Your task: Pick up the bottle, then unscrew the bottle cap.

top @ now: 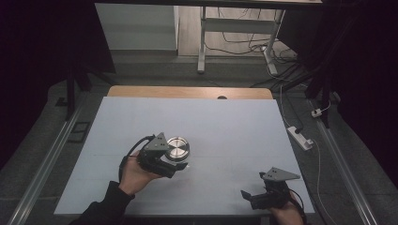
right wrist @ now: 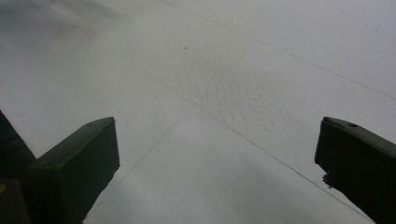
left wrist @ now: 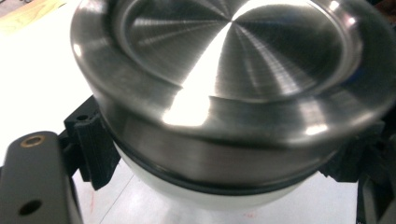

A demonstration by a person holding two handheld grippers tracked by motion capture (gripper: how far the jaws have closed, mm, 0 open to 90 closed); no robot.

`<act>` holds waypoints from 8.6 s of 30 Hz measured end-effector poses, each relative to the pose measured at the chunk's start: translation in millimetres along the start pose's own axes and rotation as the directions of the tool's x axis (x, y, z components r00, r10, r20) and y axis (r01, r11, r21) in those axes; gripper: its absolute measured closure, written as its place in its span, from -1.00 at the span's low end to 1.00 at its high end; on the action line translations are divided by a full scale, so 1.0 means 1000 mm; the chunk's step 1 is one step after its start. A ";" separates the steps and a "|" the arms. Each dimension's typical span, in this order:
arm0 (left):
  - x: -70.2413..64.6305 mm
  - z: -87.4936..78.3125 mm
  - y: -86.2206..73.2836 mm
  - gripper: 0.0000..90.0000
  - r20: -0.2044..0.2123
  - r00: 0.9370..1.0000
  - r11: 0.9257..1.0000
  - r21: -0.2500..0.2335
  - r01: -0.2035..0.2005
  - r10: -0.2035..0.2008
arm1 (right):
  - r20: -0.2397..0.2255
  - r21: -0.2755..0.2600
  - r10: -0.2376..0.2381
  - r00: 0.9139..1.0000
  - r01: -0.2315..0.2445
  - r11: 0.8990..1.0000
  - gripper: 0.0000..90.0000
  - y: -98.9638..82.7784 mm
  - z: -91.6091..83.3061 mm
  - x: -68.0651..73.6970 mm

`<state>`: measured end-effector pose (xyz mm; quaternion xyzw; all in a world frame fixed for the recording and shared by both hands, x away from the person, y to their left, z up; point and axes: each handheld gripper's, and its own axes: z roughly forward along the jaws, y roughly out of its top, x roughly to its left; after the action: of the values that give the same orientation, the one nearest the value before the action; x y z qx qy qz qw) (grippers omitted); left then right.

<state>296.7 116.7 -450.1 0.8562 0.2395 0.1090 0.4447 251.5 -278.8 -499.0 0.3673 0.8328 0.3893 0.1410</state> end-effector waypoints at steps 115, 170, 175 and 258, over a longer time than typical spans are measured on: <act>-0.017 0.031 0.012 -0.64 0.056 0.998 0.998 0.047 -0.036 0.033 | -0.199 -0.112 -0.185 0.962 0.165 0.980 -0.70 0.168 0.061 0.098; -0.022 0.023 0.017 -0.64 0.214 0.968 0.991 0.015 -0.135 0.129 | -0.502 -0.170 -0.329 0.800 0.282 0.944 -0.64 0.167 0.059 0.074; -0.017 0.021 0.015 -0.65 0.112 0.991 0.997 0.037 -0.073 0.069 | -0.386 -0.139 -0.269 0.883 0.232 0.963 -0.86 0.168 0.055 0.078; -0.010 0.022 0.012 -0.64 0.245 0.963 0.990 0.053 -0.130 0.113 | -0.473 -0.231 -0.316 0.822 0.230 0.945 -0.56 0.171 0.042 0.071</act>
<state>300.6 90.7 -453.0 0.8908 0.1342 0.0227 0.4335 310.0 -131.3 -394.7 0.1166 0.8497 0.5143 0.0024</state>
